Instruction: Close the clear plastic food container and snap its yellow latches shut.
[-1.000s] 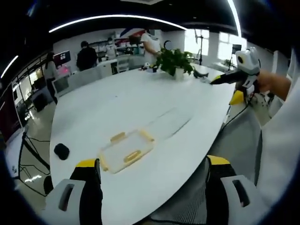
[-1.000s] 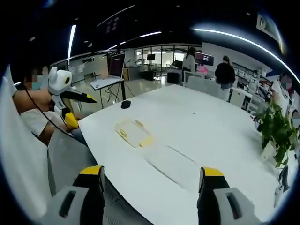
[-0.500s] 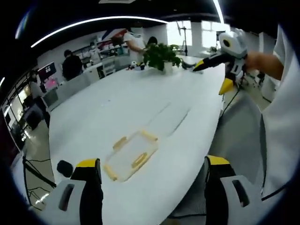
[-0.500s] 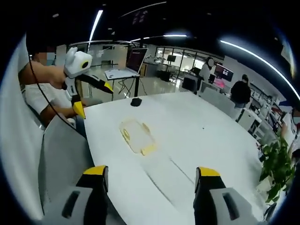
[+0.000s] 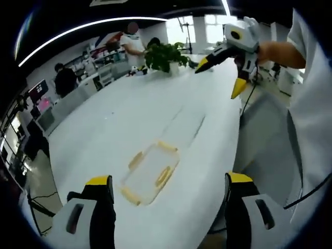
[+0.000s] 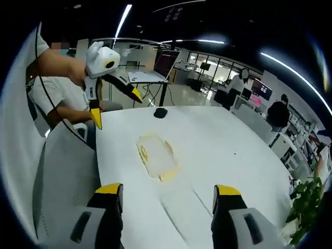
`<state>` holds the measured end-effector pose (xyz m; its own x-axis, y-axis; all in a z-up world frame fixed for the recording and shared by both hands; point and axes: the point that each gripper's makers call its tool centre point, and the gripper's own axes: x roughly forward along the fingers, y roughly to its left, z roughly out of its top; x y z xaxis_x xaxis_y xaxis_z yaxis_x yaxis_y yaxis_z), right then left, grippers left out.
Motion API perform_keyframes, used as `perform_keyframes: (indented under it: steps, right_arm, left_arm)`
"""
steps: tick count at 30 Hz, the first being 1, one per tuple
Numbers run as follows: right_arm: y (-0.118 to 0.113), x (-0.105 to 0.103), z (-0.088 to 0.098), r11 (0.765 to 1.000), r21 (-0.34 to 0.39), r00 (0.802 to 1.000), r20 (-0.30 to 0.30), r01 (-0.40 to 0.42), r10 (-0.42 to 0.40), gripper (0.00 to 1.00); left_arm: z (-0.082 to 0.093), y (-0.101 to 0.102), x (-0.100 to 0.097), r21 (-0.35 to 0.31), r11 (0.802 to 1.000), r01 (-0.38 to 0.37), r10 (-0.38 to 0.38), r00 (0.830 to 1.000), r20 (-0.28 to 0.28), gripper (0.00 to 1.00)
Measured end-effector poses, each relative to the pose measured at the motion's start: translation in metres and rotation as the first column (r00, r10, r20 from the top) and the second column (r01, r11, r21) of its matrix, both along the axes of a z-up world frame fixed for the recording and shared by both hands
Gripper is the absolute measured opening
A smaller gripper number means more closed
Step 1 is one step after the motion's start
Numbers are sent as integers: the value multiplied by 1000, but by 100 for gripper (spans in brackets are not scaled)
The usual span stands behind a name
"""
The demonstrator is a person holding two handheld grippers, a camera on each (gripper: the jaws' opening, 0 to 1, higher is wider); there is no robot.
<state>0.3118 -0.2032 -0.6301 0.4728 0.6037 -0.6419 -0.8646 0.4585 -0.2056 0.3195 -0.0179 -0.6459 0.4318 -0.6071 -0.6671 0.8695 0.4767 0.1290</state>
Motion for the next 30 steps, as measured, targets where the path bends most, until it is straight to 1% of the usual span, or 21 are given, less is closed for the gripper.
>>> perform_keyframes:
  steps: [2,5,7,9,11,14,19,21,23,25,26,30]
  right_arm:
    - [4,3,-2,1000,-8,1000,-3,-11,11,70]
    - [8,11,-5,999,-22,1000,-2,-26,26,68]
    - [13,16,-4,999,-21,999,10,-37,37,67]
    - [18,20,-5,999,-12,999,5,-46,46,66]
    - [21,23,-9,997,-30,998,6,-70,70,65]
    - [24,28,-15,997,-37,998,-11,-70,70,66]
    - [31,36,-22,996,-38,997,-21,-81,81,65]
    - [35,38,-23,996,-34,996,-22,-86,86,64]
    - [40,40,-27,996,-28,995,-39,-89,88,64]
    - [43,42,-31,995,-25,994,-44,-100,98,63]
    - [45,42,-34,994,-32,993,-50,-108,107,61]
    - [50,46,-46,990,-49,989,-73,-129,125,61]
  left_arm:
    - [3,-2,3,-5,1000,14,-13,1000,10,85]
    - [3,-3,9,-10,1000,29,-29,1000,12,85]
    - [2,-4,12,-11,999,49,-49,999,13,85]
    - [-3,-2,16,15,997,76,-76,997,12,85]
    - [-7,-1,21,27,996,90,-90,996,4,85]
    - [-12,0,26,34,992,118,-118,993,-1,84]
    - [-27,9,34,74,984,160,-158,987,-26,84]
    - [-30,11,37,76,983,167,-165,986,-35,83]
    - [-33,13,39,76,981,177,-174,984,-44,83]
    - [-37,14,41,54,980,189,-186,981,-60,82]
    - [-39,17,45,52,982,183,-179,982,-66,81]
    - [-48,24,52,84,973,215,-210,975,-71,80]
